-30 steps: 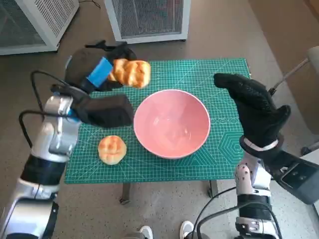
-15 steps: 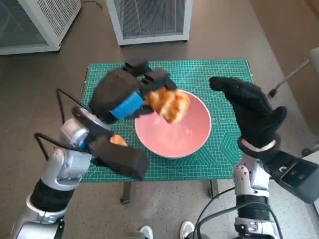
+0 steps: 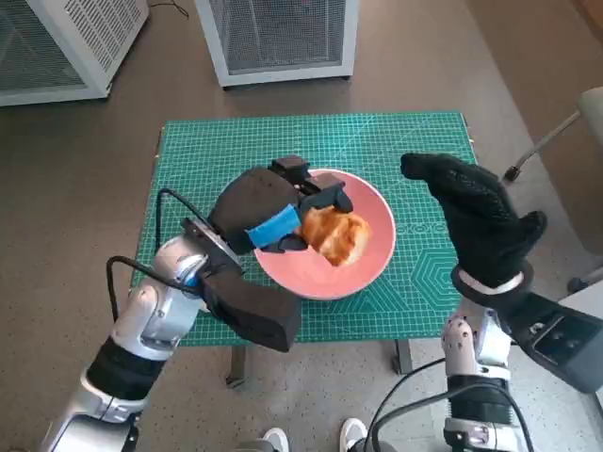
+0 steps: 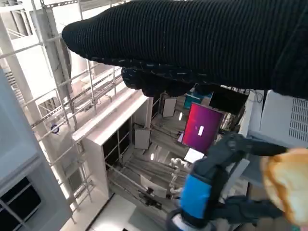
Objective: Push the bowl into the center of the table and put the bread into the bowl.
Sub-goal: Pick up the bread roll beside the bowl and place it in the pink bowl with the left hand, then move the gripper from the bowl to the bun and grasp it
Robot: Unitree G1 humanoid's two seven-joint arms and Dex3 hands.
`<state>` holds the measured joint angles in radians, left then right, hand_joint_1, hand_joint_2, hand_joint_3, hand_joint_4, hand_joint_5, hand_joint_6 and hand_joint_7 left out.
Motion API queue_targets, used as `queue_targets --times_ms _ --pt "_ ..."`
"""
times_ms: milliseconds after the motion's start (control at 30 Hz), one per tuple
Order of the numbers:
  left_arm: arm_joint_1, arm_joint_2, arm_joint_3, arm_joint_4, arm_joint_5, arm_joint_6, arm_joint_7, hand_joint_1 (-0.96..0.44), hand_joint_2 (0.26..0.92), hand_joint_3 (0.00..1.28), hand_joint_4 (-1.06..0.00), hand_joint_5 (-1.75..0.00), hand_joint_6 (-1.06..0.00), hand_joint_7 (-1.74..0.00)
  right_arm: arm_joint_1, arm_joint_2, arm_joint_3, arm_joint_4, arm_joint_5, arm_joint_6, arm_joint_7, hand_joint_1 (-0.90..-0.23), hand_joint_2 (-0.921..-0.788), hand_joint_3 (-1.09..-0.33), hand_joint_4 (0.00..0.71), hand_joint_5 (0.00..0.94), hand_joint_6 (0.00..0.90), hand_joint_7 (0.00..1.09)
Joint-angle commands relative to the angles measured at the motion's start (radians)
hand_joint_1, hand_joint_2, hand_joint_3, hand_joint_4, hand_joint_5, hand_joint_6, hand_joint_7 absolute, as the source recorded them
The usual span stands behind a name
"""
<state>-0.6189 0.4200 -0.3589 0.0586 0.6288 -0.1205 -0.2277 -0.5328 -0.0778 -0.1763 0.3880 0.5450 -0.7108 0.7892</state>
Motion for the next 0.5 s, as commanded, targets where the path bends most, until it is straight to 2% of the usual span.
queue_targets --times_ms 33,233,500 --pt "0.022 0.015 -0.014 -0.036 0.04 0.038 -0.053 -0.17 0.816 0.04 -0.23 -0.1 -0.24 -0.25 0.023 -0.008 -0.007 0.0 -0.001 0.01 0.005 -0.562 -0.921 -0.572 0.321 0.0 0.026 0.66" --pt "0.04 0.033 -0.003 -0.089 0.069 0.055 -0.083 -0.41 0.818 0.02 -0.15 -0.01 -0.21 -0.15 0.024 -0.005 -0.006 0.001 -0.007 0.005 0.001 -0.562 -0.921 -0.57 0.322 0.001 0.028 0.66" --pt "0.083 0.049 0.053 -0.189 0.009 0.115 -0.176 -0.45 0.819 0.01 -0.08 0.0 -0.19 -0.11 0.028 0.003 0.0 -0.002 -0.028 -0.004 -0.017 -0.563 -0.921 -0.58 0.321 0.0 0.028 0.65"
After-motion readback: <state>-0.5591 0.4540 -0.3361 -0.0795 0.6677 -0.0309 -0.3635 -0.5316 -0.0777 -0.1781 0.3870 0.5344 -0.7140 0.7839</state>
